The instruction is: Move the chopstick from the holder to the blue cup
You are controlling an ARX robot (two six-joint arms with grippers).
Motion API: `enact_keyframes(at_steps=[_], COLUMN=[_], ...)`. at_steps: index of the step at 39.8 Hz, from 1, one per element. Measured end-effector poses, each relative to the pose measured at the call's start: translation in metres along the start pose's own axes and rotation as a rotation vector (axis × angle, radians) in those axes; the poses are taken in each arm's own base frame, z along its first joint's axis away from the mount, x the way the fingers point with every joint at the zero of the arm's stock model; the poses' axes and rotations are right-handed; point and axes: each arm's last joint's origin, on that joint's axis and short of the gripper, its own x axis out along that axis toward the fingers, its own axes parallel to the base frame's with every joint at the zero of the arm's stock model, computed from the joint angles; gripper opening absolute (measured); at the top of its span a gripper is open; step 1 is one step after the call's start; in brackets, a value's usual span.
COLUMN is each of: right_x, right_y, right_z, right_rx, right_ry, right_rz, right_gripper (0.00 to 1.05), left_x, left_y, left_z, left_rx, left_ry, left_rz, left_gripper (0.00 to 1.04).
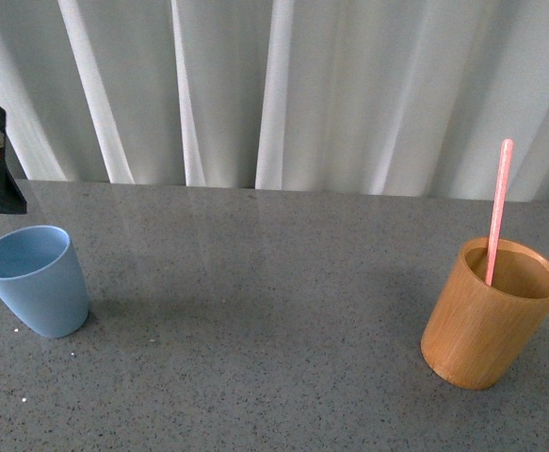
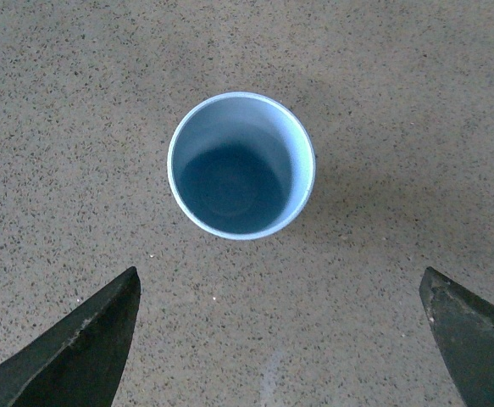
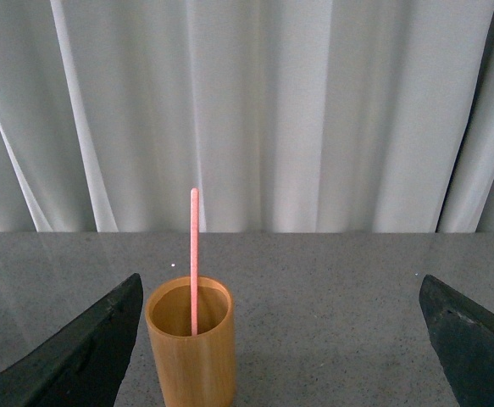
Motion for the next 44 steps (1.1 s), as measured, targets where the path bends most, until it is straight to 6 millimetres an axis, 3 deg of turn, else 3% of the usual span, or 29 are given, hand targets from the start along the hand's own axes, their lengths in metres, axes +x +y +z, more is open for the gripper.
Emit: enact_keyframes(at_steps=[14, 32, 44], right_x=[0.000, 0.000, 0.000], right_y=[0.000, 0.000, 0.000], right_z=[0.000, 0.000, 0.000], right_rx=[0.000, 0.000, 0.000], right_ry=[-0.001, 0.000, 0.000], right_rz=[0.000, 0.000, 0.000], right_gripper=[0.95, 0.95, 0.95], left_x=[0.050, 0.081, 0.094], left_y=[0.001, 0.025, 0.027], left_z=[0.005, 0.010, 0.005], left_rx=[0.023, 0.004, 0.013], left_ry=[0.060, 0.082, 0.108], left_rz=[0.060, 0.123, 0.138], left_gripper=[0.98, 0.98, 0.98])
